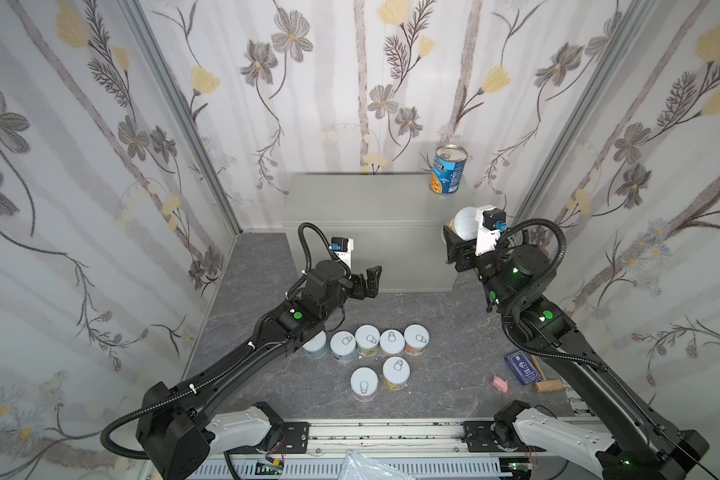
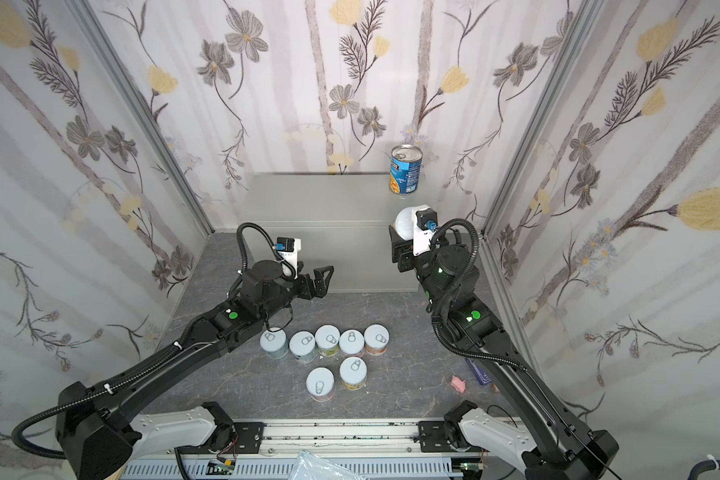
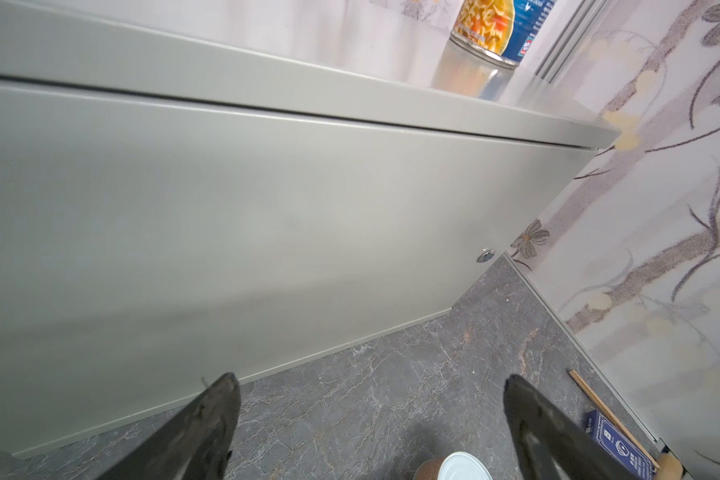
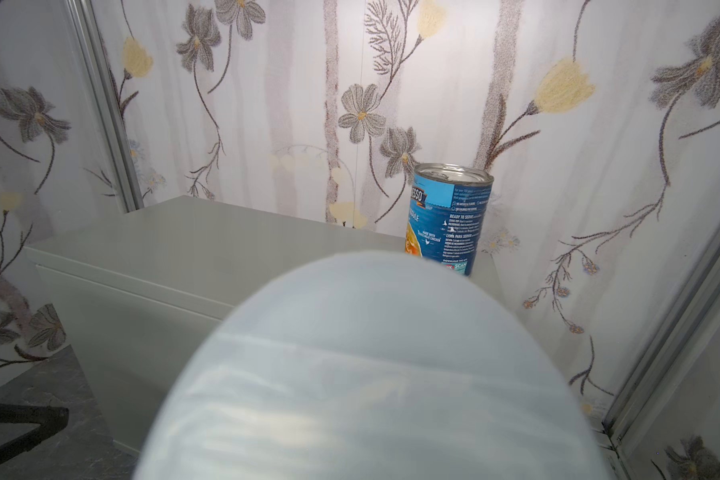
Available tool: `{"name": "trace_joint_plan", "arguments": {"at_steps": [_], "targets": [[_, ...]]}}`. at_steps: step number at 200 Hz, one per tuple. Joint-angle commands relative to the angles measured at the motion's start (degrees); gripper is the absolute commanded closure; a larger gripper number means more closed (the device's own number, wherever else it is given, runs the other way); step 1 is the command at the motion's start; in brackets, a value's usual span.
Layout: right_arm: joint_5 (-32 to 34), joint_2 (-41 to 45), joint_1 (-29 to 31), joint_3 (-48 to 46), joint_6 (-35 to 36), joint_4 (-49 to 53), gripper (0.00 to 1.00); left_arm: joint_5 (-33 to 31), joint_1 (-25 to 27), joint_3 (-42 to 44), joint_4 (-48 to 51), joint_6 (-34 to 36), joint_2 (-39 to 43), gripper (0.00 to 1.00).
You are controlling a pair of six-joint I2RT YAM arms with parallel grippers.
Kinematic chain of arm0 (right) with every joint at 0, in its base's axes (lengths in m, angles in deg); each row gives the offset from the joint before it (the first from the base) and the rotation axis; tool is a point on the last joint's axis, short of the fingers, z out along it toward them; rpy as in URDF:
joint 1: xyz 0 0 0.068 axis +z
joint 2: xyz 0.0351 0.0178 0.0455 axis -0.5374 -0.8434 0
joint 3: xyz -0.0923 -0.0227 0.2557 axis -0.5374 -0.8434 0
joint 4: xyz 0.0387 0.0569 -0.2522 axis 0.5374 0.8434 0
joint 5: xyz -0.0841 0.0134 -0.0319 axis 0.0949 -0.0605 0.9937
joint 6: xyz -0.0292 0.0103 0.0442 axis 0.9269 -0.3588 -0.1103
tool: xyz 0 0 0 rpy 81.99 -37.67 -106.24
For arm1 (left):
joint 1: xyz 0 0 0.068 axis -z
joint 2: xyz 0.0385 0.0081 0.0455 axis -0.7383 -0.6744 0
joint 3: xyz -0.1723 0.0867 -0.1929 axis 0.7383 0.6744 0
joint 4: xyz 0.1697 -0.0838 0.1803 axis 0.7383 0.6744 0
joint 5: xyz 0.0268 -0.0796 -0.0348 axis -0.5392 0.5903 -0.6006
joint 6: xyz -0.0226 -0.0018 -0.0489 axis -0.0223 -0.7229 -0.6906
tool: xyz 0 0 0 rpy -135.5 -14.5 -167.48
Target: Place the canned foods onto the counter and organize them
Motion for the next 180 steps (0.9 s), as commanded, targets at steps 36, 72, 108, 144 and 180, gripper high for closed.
{"name": "trace_joint_plan", "arguments": {"at_steps": [36,72,108,144,180], "targets": [[-14.5,-5.0,-7.8,8.3,-1.6,6.1,0.59,-7.1,-0.1,1.4,0.0,-0.7,2.2,0.00],[-18.8,-9.1,-10.6,14.4,-0.4,10.0,0.58,-9.0,-0.2,2.4,0.8,-1.1,3.5,0.00],[-19.7,-14.5,-12.6,21.5,-0.3,12.5,0.58,-10.2,-0.2,3.5,1.6,-2.0,4.8,0.00],[-20.8,-21.4,-15.0,30.3,-0.3,16.2,0.58,-11.7,-0.2,4.8,2.1,-2.3,6.7,0.00],[-20.3,-28.6,-16.0,38.3,0.3,20.6,0.58,-12.9,-0.2,5.2,3.4,-2.2,8.1,0.00]]}}
